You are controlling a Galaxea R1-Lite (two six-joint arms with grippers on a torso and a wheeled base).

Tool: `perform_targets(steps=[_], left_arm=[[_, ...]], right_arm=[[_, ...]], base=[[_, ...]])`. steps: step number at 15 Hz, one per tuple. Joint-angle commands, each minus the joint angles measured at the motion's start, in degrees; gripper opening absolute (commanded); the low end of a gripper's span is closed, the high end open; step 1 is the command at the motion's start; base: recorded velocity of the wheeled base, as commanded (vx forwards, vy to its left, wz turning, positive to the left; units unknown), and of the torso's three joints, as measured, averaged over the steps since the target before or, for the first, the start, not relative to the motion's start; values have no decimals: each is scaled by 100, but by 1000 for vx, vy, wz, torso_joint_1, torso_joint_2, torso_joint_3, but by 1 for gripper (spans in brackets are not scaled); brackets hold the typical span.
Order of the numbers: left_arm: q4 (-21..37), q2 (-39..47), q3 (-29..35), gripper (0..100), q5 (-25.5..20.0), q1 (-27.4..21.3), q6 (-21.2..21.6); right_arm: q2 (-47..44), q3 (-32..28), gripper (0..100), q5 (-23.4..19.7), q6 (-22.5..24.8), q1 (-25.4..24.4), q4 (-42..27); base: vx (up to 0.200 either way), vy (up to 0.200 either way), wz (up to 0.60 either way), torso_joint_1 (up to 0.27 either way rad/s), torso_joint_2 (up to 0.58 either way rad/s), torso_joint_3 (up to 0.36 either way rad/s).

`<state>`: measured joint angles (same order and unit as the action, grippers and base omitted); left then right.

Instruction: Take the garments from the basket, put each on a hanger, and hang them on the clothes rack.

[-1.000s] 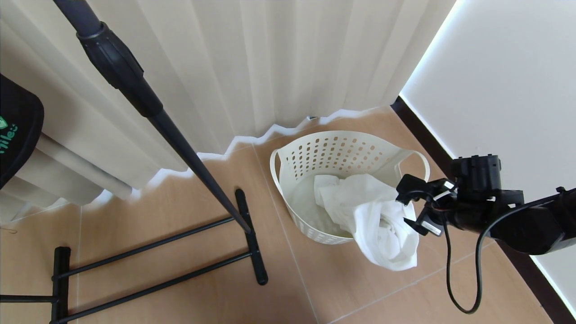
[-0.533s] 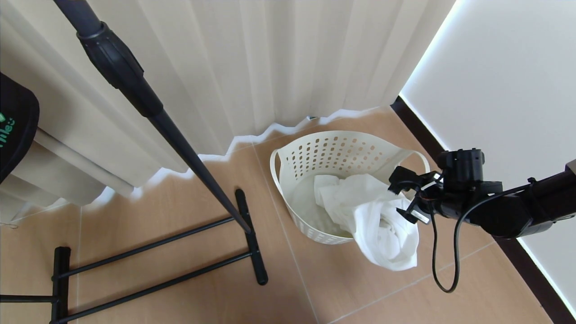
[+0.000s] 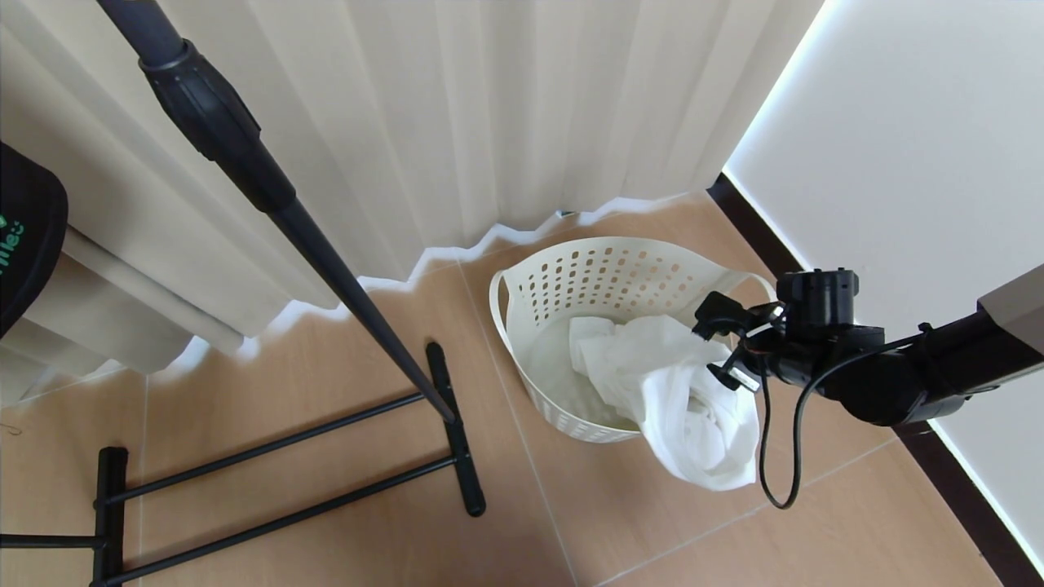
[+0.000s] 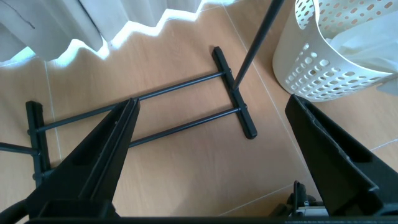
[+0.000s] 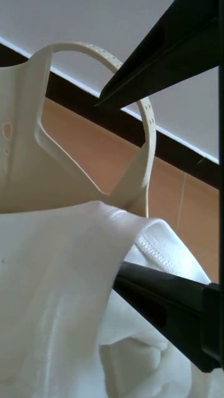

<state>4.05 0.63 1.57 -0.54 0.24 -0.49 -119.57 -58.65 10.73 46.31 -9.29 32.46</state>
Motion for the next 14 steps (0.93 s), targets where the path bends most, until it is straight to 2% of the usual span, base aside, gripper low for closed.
perform_targets(steps=[1, 3, 7, 9, 11, 12, 14], left_arm=[[0, 7, 1, 100, 1, 2, -4], [0, -2, 1, 100, 1, 2, -4], [0, -2, -8, 100, 1, 2, -4], [0, 7, 1, 100, 1, 2, -4], [0, -2, 1, 100, 1, 2, -4], [0, -2, 1, 100, 1, 2, -4], [0, -2, 1, 100, -8, 2, 5]], right_arm=[[-23, -50, 0, -1, -8, -3, 6], [12, -68, 0, -9, -78, -3, 6], [399, 275, 0, -71, -773, -108, -12], [988, 644, 0, -167, -1080, -196, -3], [1911, 1136, 0, -308, -1537, -495, -65], [2552, 1470, 0, -308, -1784, -776, -82], [3282, 1848, 0, -282, -2118, -1224, -82]], base=[[0, 0, 0, 0, 0, 0], [0, 0, 0, 0, 0, 0], [0, 0, 0, 0, 0, 0], [0, 0, 0, 0, 0, 0], [0, 0, 0, 0, 0, 0], [0, 0, 0, 0, 0, 0], [0, 0, 0, 0, 0, 0]])
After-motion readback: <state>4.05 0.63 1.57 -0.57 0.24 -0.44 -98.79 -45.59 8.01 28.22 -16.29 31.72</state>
